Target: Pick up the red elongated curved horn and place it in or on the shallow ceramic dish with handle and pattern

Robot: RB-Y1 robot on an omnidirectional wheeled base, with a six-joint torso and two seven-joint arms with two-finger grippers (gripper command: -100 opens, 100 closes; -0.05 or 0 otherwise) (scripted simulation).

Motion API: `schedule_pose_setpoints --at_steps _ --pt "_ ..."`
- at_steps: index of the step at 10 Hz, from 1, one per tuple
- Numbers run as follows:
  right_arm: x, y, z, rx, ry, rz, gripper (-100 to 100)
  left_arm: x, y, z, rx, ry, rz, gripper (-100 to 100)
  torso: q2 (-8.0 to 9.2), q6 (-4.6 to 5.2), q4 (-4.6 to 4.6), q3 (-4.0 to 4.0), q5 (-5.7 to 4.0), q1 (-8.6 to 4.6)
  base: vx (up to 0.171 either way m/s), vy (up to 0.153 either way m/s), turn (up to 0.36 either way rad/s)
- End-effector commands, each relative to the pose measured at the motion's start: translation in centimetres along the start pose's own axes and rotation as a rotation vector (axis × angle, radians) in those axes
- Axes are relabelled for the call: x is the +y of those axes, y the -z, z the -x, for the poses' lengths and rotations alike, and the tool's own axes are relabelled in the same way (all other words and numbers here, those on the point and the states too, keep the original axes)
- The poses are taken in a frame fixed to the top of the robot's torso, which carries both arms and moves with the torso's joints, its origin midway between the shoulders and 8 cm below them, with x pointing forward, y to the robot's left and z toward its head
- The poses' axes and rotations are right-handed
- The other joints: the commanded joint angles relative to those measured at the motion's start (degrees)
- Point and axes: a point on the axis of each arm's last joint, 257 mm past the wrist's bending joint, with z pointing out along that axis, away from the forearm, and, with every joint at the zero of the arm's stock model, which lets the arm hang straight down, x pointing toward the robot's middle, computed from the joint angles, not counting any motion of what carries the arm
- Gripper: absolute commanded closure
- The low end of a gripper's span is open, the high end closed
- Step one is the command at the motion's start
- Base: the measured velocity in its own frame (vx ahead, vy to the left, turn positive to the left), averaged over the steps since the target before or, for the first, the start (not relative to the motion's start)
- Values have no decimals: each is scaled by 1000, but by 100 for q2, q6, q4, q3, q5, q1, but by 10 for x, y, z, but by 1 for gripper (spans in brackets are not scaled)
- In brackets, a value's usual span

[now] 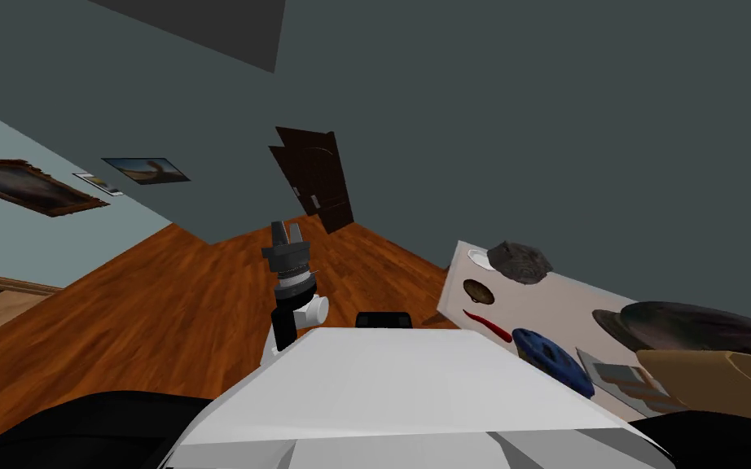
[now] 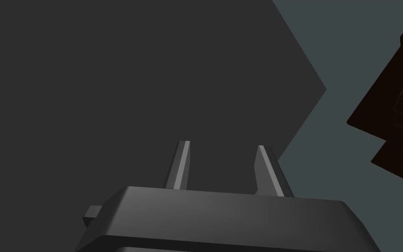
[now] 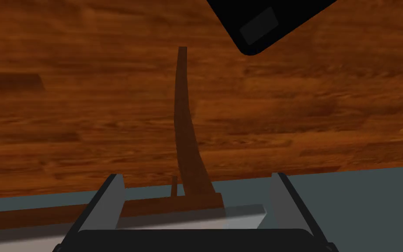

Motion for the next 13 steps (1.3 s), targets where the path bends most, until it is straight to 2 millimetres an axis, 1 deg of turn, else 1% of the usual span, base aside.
schedule_pose_setpoints --at_steps 1,3,4,5,6,8,9,10,12,13 --pt "-20 1 -7 21 47 -51 -100 0 0 0 0 0 0 0 0 0 0 0 0 0 -1 -53 221" --pt "-75 8 -22 74 190 -173 -100 0 0 0 0 0 0 0 -3 -1 0 -2 1 4 3 -58 365" --pt "-98 12 -24 94 257 -225 -100 0 0 0 0 0 0 0 -6 -1 -1 -4 0 -5 3 -86 422" --pt "-100 12 -25 97 262 -229 -100 0 0 0 0 0 0 0 -7 -1 -1 -4 -2 -10 7 -72 91" --pt "-123 17 -26 118 332 -282 -100 0 0 0 0 0 0 0 -9 7 -2 -5 -2 -4 7 -55 171" --pt "-163 26 -23 154 458 -375 -100 0 0 0 0 0 0 0 -8 0 -1 -5 -1 -4 -9 -83 366" --pt "-179 30 -19 169 518 -413 -100 0 0 0 0 0 0 0 -7 -1 -1 -4 -3 -13 -7 -102 354" --pt "-179 30 -19 171 526 -414 -100 0 0 0 0 0 0 0 -8 2 -1 -4 -4 -16 7 -74 88" --pt "-203 35 -10 196 637 -478 -100 0 0 0 0 0 0 0 -15 2 -2 -9 -1 1 -1 -59 261" --pt "-211 36 -5 206 685 -502 -100 0 0 0 0 0 0 0 -13 1 -2 -8 -1 -2 -15 -85 260"
